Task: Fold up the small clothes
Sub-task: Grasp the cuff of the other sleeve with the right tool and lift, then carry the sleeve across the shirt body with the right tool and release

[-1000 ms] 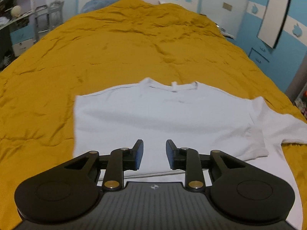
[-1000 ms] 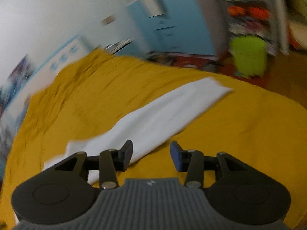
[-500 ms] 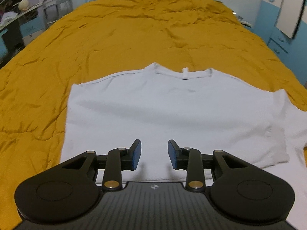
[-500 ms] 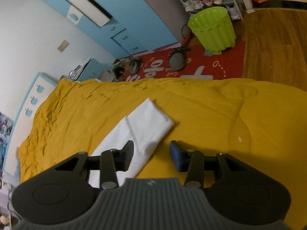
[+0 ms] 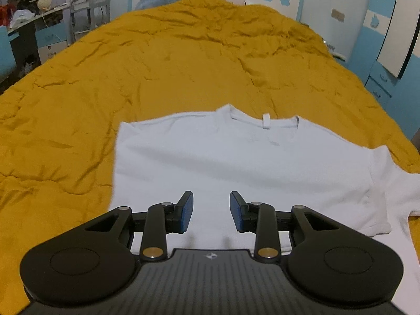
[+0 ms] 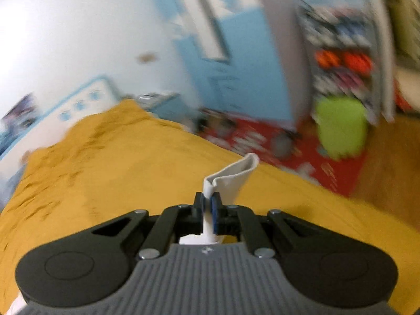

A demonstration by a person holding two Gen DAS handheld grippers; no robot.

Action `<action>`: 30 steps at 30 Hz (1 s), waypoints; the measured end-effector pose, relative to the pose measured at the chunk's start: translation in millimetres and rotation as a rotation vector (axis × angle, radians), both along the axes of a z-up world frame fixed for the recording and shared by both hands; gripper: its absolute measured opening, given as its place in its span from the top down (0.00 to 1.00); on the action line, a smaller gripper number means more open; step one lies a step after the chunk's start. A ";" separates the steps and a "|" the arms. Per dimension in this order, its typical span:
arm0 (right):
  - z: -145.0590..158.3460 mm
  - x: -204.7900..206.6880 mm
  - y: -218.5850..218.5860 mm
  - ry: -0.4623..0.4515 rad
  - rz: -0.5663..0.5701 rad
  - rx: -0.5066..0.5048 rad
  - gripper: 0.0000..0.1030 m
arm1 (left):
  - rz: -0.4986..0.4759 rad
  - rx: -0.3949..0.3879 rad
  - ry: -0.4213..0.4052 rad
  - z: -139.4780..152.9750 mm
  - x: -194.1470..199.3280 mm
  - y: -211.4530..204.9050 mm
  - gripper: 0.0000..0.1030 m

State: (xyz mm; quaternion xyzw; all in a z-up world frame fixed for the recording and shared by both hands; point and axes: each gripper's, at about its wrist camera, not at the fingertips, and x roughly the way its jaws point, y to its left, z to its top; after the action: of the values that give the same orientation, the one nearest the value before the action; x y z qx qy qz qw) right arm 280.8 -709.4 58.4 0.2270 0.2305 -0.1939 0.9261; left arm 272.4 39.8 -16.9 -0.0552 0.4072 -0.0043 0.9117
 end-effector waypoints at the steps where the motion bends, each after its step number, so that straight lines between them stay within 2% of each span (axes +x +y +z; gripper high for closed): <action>1: 17.6 5.7 18.5 -0.019 0.038 -0.021 1.00 | 0.001 -0.008 -0.009 2.8 -3.4 5.6 0.62; 6: 103.2 31.8 134.8 -0.116 0.243 -0.088 1.00 | 0.029 -0.060 -0.059 17.4 -20.1 41.8 0.62; 9: 140.3 45.5 207.7 -0.163 0.352 -0.098 1.00 | 0.049 -0.041 -0.083 25.6 -28.8 60.0 0.62; 14: 179.0 62.2 317.8 -0.227 0.492 -0.071 1.00 | 0.059 -0.058 -0.119 35.4 -37.4 89.7 0.62; 17: 189.6 66.9 379.3 -0.245 0.562 -0.058 1.00 | 0.076 -0.096 -0.141 36.7 -39.6 108.9 0.62; 20: 178.6 72.1 438.2 -0.228 0.613 -0.065 1.00 | 0.089 -0.129 -0.142 31.9 -38.5 125.0 0.62; 22: 156.7 72.2 478.2 -0.195 0.638 -0.064 1.00 | 0.097 -0.150 -0.137 27.0 -40.7 135.7 0.62; 25: 104.7 73.2 529.5 -0.109 0.672 -0.030 1.00 | 0.112 -0.189 -0.132 19.5 -42.0 149.1 0.62; 30: 0.1 74.1 594.4 0.074 0.738 0.057 1.00 | 0.139 -0.265 -0.109 8.1 -42.1 170.2 0.62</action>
State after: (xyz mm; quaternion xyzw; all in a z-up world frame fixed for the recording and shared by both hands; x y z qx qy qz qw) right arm 354.9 -115.0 58.5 0.1469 0.3356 0.1516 0.9181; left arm 230.3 210.0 -8.9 -0.2028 0.3482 0.0021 0.9152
